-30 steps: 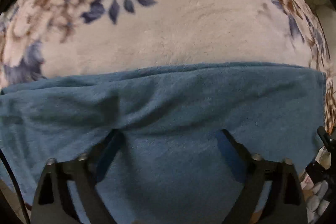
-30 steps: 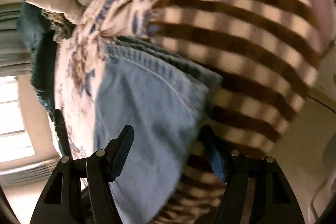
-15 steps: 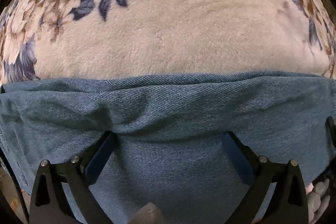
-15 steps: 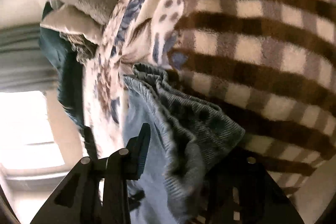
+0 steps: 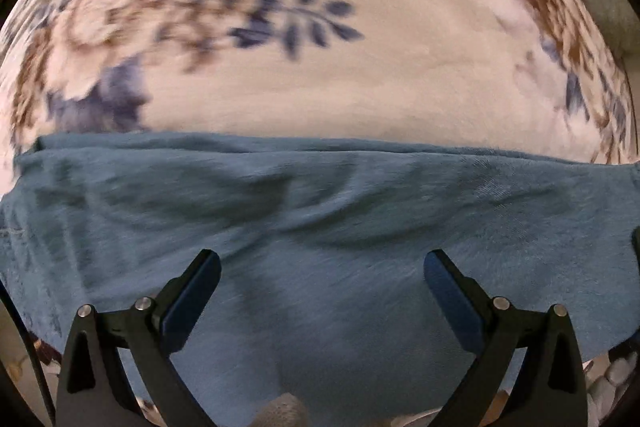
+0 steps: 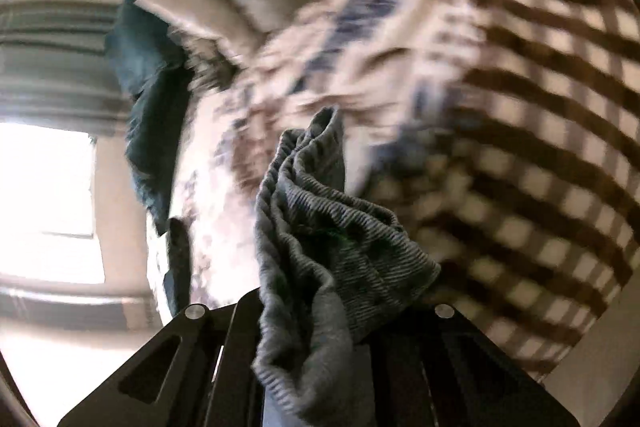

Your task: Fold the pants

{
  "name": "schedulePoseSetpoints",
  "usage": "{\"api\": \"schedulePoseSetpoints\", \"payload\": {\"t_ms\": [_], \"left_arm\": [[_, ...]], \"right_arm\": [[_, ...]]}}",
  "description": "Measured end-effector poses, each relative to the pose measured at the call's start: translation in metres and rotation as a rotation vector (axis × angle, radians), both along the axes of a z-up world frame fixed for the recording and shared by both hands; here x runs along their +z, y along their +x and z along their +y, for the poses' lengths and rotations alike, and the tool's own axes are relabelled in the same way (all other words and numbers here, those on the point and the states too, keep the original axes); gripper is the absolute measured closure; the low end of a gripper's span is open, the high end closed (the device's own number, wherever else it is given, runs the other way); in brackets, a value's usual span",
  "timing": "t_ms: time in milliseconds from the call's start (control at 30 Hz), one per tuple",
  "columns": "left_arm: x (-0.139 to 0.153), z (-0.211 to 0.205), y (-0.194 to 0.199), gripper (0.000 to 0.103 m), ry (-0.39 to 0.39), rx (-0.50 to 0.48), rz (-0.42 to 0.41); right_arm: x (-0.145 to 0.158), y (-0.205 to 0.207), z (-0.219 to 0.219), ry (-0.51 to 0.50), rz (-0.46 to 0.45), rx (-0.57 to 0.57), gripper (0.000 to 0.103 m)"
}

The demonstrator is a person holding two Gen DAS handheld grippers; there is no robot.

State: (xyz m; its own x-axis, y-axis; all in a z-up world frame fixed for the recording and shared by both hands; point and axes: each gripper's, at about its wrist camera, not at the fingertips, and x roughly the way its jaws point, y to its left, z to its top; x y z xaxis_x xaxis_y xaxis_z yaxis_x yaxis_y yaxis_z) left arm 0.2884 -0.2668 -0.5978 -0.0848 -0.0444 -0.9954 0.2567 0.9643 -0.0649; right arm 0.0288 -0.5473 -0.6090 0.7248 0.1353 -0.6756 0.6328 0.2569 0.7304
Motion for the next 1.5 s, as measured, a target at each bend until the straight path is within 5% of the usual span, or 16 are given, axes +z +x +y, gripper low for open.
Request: {"api": "schedulePoseSetpoints", "payload": {"t_ms": [167, 333, 600, 767, 900, 933, 967, 1033, 1133, 1200, 1333, 1433, 1500], "left_arm": [[0.031, 0.050, 0.010, 0.000, -0.025, 0.038, -0.052], [0.055, 0.138, 0.015, 0.000, -0.045, 0.144, -0.101], [0.058, 0.292, -0.017, 0.000, 0.015, 0.281, -0.163], [0.052, 0.347, -0.024, 0.000, 0.052, 0.366, -0.163], [0.053, 0.367, -0.030, 0.000, 0.034, 0.402, -0.158], [0.052, 0.367, -0.031, 0.000, 0.022, 0.407, -0.152], [0.051, 0.366, -0.029, 0.000, 0.014, 0.410, -0.146], [0.046, 0.362, -0.027, 0.000, -0.021, 0.415, -0.123], [0.043, 0.347, -0.025, 0.000, -0.074, 0.410, -0.089], [0.038, 0.332, -0.024, 0.000, -0.103, 0.394, -0.063], [0.013, 0.295, -0.022, 0.000, -0.141, 0.347, 0.009], [-0.013, 0.270, -0.019, 0.000, -0.151, 0.318, 0.063], [-0.027, 0.255, -0.017, 0.015, -0.165, 0.292, 0.086]], "right_arm": [[0.036, 0.035, 0.057, -0.013, -0.053, 0.117, 0.094], [0.039, 0.069, 0.145, -0.015, -0.057, 0.243, 0.094], [-0.018, 0.123, 0.328, 0.029, 0.036, 0.520, 0.094], [-0.055, 0.130, 0.410, 0.021, 0.147, 0.637, 0.093], [-0.058, 0.140, 0.422, -0.006, 0.252, 0.689, 0.088], [-0.051, 0.144, 0.421, -0.003, 0.269, 0.725, 0.069], [-0.041, 0.149, 0.421, -0.016, 0.271, 0.752, 0.036], [-0.016, 0.152, 0.417, -0.055, 0.240, 0.798, 0.020], [0.016, 0.143, 0.403, -0.104, 0.231, 0.829, 0.020], [0.024, 0.141, 0.383, -0.198, 0.342, 0.824, 0.020], [0.010, 0.134, 0.352, -0.324, 0.524, 0.831, 0.020], [-0.011, 0.127, 0.330, -0.323, 0.615, 0.841, 0.020], [-0.024, 0.130, 0.326, -0.328, 0.653, 0.846, 0.020]]}}
